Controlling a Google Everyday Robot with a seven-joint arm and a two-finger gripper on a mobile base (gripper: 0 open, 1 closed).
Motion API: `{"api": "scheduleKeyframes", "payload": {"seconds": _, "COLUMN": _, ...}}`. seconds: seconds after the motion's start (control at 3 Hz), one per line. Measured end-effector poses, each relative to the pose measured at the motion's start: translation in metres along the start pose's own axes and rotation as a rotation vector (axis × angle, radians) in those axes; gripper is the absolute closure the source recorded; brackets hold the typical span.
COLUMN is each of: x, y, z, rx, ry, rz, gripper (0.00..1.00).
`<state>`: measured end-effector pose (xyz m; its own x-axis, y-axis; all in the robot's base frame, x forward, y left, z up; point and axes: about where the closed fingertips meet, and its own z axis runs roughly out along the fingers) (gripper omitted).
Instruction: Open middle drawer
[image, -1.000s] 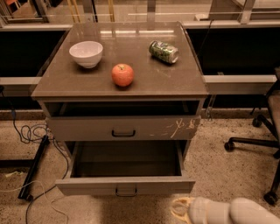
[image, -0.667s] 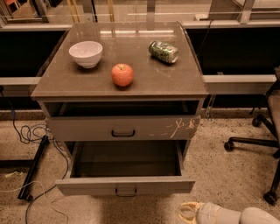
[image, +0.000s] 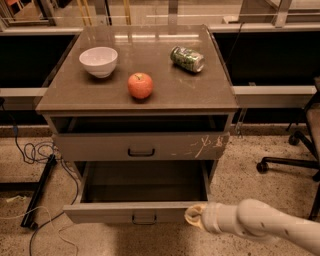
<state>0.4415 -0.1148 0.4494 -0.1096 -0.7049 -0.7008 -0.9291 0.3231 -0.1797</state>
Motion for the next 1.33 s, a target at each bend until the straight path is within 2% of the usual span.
{"api": "scheduleKeyframes", "payload": {"seconds": 0.33, "x": -0.024, "y": 0.004, "z": 0.025, "rx": -0.055, "ry": -0.012, "rz": -0.050, "gripper": 0.16}}
{"api": "scheduleKeyframes", "payload": {"seconds": 0.67, "x": -0.024, "y": 0.005, "z": 0.025, "rx": -0.055, "ry": -0.012, "rz": -0.049, "gripper": 0.00}}
{"api": "scheduleKeyframes", "payload": {"seconds": 1.0, "x": -0.024, "y": 0.005, "z": 0.025, "rx": -0.055, "ry": -0.012, "rz": -0.047, "gripper": 0.00}}
{"api": "scheduleKeyframes", "payload": {"seconds": 1.33, "x": -0.027, "y": -0.018, "z": 0.035, "rx": -0.038, "ry": -0.015, "rz": -0.067, "gripper": 0.00}}
